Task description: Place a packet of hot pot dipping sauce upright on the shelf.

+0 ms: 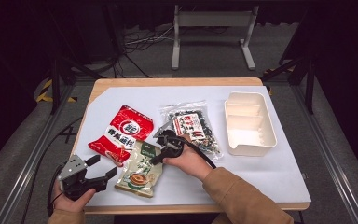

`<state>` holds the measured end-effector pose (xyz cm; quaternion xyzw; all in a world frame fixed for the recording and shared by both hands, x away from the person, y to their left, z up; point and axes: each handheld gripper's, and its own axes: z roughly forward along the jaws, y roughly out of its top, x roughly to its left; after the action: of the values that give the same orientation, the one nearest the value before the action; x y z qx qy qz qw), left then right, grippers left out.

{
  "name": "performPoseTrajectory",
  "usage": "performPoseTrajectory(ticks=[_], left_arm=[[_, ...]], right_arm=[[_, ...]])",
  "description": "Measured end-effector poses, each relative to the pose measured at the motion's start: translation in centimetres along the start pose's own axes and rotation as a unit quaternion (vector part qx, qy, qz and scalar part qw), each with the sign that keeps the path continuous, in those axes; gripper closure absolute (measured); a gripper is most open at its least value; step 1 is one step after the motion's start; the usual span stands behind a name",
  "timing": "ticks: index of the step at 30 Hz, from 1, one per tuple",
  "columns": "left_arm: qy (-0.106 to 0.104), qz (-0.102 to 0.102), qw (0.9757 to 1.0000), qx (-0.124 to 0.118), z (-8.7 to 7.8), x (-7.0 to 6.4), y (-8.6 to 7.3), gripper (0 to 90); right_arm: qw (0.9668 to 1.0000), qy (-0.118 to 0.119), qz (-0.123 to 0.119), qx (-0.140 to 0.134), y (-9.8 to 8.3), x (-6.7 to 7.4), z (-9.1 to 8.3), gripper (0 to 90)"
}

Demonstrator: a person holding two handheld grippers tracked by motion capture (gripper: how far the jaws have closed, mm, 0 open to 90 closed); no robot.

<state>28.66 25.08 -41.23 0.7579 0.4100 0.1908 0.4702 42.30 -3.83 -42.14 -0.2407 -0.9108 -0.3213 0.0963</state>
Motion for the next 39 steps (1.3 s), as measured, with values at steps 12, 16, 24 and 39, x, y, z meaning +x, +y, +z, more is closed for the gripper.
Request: performPoseTrajectory(ticks=[12, 16, 24, 39], left_arm=[[0.000, 0.001, 1.0000, 0.001, 0.2, -0.1, 0.0, 21.7], [0.001, 0.004, 1.0000, 0.001, 0.2, 0.0, 0.1, 21.7], [0.002, 0.000, 1.0000, -0.002, 0.4, 0.0, 0.2, 21.7], [-0.001, -0.002, 1.0000, -0.003, 0.6, 0.2, 0.4, 21.7]], right_arm=[[0.9998, 0.003, 0.015, -0.013, 0.0, 0.3, -0.8, 89.6], [0.9992, 0.013, 0.011, -0.036, 0.1, 0.9, -1.8, 89.8], [0.9972, 0.010, -0.019, -0.072, 0.9, 3.1, -3.9, 89.9], [0.9876, -0.025, -0.133, -0.079, 1.5, 7.6, -6.4, 90.0]])
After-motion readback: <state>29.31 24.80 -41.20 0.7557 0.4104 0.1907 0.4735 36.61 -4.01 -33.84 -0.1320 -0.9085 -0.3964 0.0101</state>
